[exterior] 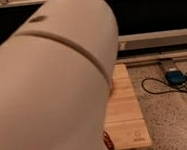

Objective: Stand the bottle upright

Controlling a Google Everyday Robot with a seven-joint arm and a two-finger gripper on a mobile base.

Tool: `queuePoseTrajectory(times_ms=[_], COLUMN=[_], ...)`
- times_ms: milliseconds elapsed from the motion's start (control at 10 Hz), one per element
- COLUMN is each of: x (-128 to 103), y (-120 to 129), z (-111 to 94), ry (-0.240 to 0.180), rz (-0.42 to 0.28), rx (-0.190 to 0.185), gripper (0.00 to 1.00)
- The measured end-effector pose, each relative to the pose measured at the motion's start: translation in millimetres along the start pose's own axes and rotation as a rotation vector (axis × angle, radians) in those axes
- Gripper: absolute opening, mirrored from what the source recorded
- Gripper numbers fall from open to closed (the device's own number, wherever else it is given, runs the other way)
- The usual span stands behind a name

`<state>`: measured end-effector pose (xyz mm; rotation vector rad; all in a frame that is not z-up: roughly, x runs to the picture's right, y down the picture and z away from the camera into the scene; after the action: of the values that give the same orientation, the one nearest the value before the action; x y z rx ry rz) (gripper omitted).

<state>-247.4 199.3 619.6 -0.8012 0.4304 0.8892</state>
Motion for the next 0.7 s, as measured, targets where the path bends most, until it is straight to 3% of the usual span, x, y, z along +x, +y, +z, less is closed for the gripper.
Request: queuePoseTrajectory(times_ms=[300, 700], x=[-8.3, -1.0], y=[-24.4, -45.7], z=[1.9, -9.4], ry=[0.070, 0.094], rz=[-0.045, -0.101], rx=[0.021, 0.031], gripper=[0.14, 0.14])
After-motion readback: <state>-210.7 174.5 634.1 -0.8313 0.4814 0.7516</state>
